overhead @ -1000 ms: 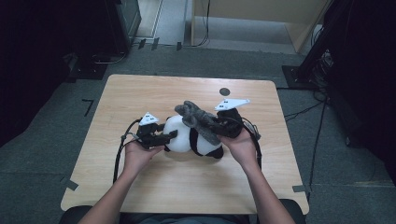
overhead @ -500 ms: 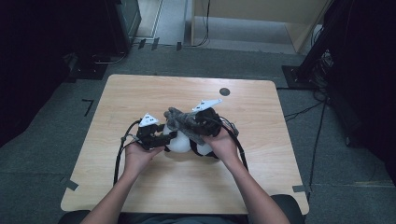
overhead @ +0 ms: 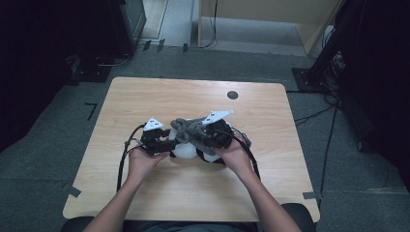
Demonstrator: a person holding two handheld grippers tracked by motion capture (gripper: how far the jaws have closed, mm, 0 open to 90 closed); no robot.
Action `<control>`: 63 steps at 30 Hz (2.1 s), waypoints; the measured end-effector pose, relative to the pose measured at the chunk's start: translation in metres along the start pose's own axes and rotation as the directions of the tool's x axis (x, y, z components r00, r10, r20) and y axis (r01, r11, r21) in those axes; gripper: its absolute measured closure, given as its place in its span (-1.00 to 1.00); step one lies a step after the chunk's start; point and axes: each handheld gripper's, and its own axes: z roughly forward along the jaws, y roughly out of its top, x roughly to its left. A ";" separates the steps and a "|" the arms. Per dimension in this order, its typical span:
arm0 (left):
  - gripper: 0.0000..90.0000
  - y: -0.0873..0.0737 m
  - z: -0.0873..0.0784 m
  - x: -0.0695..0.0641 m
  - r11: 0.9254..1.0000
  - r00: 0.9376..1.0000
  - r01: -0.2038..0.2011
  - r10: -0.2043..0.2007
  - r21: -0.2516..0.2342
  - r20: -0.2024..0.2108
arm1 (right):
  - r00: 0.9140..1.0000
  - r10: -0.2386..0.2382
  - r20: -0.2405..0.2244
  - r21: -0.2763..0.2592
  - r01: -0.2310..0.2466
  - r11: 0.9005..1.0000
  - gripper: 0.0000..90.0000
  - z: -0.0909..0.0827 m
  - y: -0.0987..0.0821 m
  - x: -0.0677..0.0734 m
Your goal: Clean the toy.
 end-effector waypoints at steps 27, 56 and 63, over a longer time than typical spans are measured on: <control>-0.12 0.006 0.004 0.003 1.000 1.000 -0.003 0.003 -0.005 0.025 | 0.988 0.125 0.086 -0.028 -0.123 0.992 0.74 -0.072 -0.066 -0.026; -0.10 0.003 0.003 -0.003 1.000 1.000 -0.004 0.004 -0.008 0.006 | 0.939 0.291 0.185 -0.151 -0.266 0.952 0.77 -0.066 -0.064 -0.059; -0.10 0.003 0.003 -0.004 1.000 1.000 -0.012 0.012 -0.015 0.006 | 0.928 0.334 0.168 -0.156 -0.309 0.938 0.77 -0.059 -0.074 -0.064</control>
